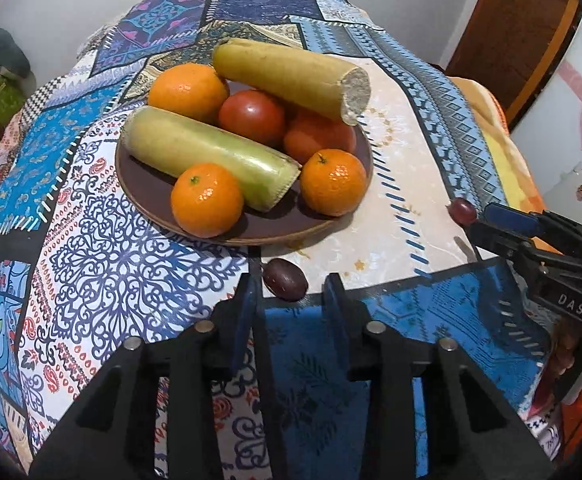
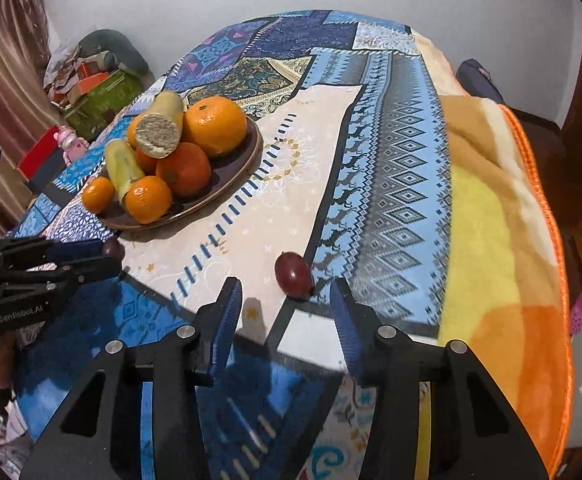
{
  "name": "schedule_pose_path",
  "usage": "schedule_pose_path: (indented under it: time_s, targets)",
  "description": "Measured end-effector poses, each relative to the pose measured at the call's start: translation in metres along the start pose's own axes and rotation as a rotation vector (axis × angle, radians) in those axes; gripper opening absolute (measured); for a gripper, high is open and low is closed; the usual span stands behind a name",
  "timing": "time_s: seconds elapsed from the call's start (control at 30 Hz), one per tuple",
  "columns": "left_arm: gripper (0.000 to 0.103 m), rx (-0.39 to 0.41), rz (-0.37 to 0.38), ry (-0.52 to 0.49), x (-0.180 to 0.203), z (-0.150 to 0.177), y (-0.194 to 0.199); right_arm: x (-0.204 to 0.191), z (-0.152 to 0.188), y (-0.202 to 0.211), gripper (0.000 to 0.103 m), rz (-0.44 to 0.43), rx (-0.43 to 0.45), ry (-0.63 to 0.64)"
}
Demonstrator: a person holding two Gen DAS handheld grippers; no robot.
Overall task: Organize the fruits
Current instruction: 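Move both grippers to the dark red plums and grasp them, then carry both plums onto the plate and release them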
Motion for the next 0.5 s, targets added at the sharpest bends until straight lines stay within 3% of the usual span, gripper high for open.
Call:
schedule_pose_path:
  time_s: [0.23, 0.37, 0.5]
  targets:
    - [0.019, 0.003, 0.005, -0.004, 0.0, -0.001, -0.003, -0.001, -0.005, -0.012, 0.034, 0.017, -0.01, 0.004]
    - [0.016, 0.006, 0.007, -0.005, 0.0, 0.0, -0.002, -0.001, -0.002, -0.013, 0.018, 0.032, -0.012, 0.011]
    - [0.015, 0.008, 0.008, -0.003, 0.0, 0.003, 0.001, 0.002, -0.001, -0.01, 0.017, 0.015, -0.01, -0.008]
Point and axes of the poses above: each gripper's, at about its wrist camera, not at the fingertips, and y roughly against the way its jaws point, x to its right, z to its underside, the point moved 7 cm from there along -y, roughly the way its jaws point, and after that the axes turned 10 degrees about -x, right-handed, at the moved point
